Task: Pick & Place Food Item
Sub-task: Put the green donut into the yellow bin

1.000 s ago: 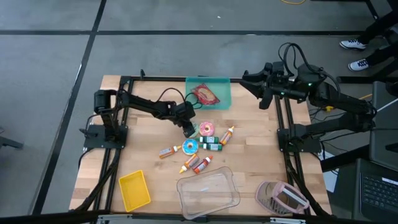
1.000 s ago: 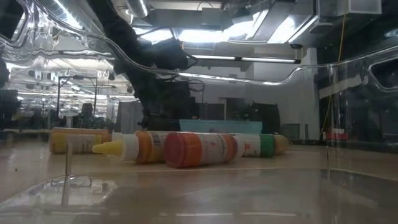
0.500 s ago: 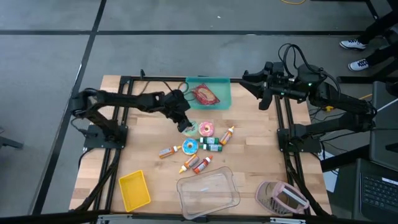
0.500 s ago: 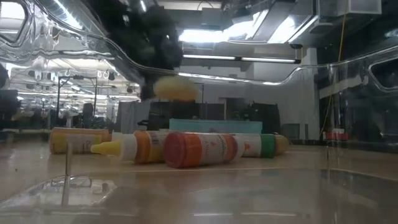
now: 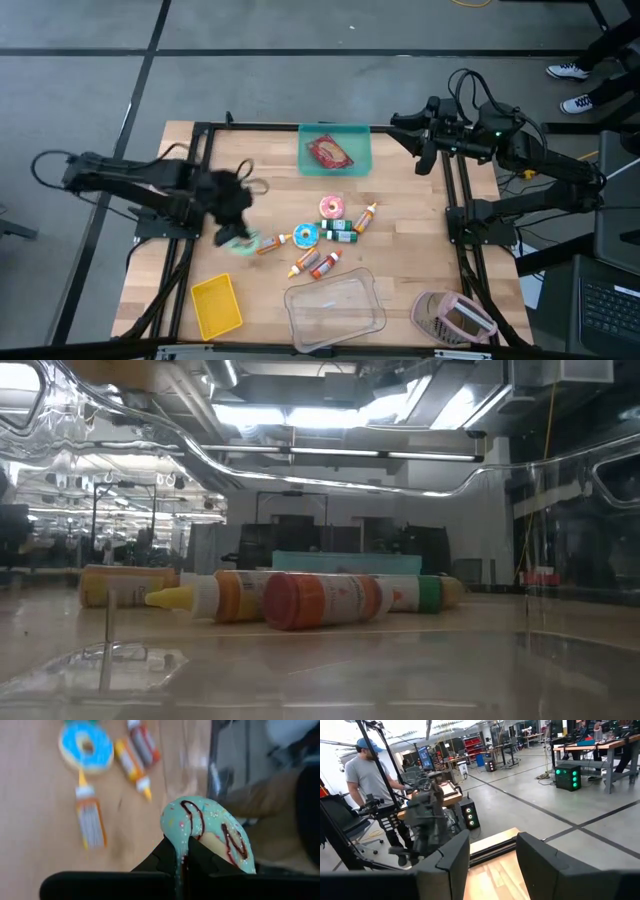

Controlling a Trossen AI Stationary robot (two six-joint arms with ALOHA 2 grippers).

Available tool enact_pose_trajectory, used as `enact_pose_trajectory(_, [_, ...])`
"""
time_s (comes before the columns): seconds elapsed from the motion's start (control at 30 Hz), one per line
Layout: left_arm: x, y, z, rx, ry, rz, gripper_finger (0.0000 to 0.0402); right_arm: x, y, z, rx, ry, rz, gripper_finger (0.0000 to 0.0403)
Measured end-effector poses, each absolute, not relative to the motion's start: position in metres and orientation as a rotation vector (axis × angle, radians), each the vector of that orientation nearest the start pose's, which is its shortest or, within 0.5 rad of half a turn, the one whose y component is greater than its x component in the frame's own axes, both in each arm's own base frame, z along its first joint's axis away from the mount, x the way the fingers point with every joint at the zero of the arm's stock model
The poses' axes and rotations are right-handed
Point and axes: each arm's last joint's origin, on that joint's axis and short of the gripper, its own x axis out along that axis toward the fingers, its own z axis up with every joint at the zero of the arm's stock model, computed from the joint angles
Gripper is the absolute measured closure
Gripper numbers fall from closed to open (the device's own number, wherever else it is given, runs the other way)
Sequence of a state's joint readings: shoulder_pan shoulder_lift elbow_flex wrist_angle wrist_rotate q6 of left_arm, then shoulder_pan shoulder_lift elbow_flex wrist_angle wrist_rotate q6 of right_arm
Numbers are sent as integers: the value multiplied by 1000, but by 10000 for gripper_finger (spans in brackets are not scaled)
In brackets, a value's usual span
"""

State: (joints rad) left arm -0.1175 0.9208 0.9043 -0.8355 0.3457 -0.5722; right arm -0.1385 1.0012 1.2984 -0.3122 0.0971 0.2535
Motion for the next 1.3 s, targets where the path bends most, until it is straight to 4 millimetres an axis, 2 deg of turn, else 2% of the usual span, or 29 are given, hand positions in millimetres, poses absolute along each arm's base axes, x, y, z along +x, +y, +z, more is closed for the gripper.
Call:
enact_pose_trajectory(0.13, [147, -60, 296, -569, 1042, -168, 389, 188, -30, 454, 258, -17, -242, 243])
enact_pose_trajectory(0.23, [141, -80, 291, -565, 1062, -153, 389, 188, -30, 454, 260, -17, -243, 243])
enact_pose_trajectory(0.47, [140, -133, 253, -683, 1052, -160, 389, 189, -30, 453, 279, -14, -243, 243])
enact_pose_trajectory(0.6, [133, -156, 232, -724, 1064, -102, 389, 191, -31, 452, 280, -10, -252, 243])
enact_pose_trajectory(0.97, [119, -199, 193, -697, 1166, -3, 389, 192, -33, 451, 287, -17, -323, 243])
enact_pose_trajectory(1.3, [113, -209, 174, -667, 1140, 118, 389, 192, -33, 451, 303, -20, -323, 243])
